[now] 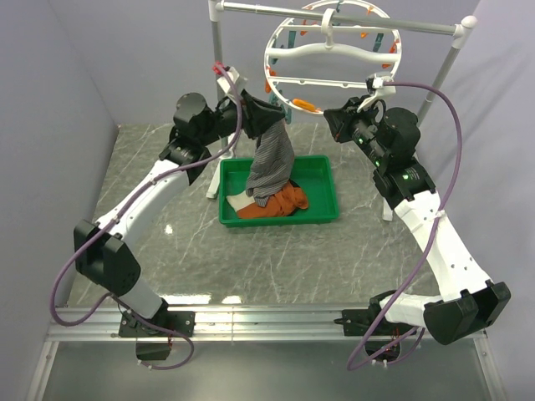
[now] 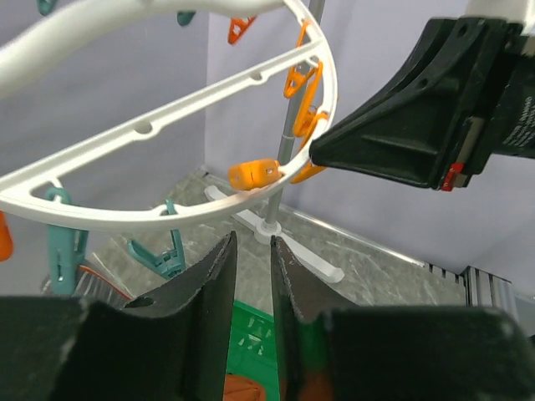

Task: Clip the underwear to the hanger

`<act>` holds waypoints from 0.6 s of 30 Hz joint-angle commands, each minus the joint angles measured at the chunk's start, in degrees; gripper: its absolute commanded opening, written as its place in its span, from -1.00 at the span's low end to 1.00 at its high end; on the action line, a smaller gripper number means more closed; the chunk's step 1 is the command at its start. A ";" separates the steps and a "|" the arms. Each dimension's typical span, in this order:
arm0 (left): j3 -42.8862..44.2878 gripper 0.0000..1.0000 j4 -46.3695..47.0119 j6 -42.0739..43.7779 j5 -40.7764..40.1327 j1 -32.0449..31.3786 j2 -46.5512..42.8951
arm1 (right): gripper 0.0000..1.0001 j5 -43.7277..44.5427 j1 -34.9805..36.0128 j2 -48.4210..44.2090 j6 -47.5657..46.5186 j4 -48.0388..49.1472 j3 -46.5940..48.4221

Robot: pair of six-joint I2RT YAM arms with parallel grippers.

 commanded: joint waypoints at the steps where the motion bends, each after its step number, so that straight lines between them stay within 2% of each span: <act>1: 3.58 -0.43 -1.76 0.84 0.81 -1.12 2.61 | -0.70 -0.19 -0.55 -0.49 0.24 1.26 0.36; 18: 13.43 -0.37 2.19 -5.57 0.46 -3.67 10.61 | -0.70 -0.46 -0.55 -0.49 0.94 1.17 -0.08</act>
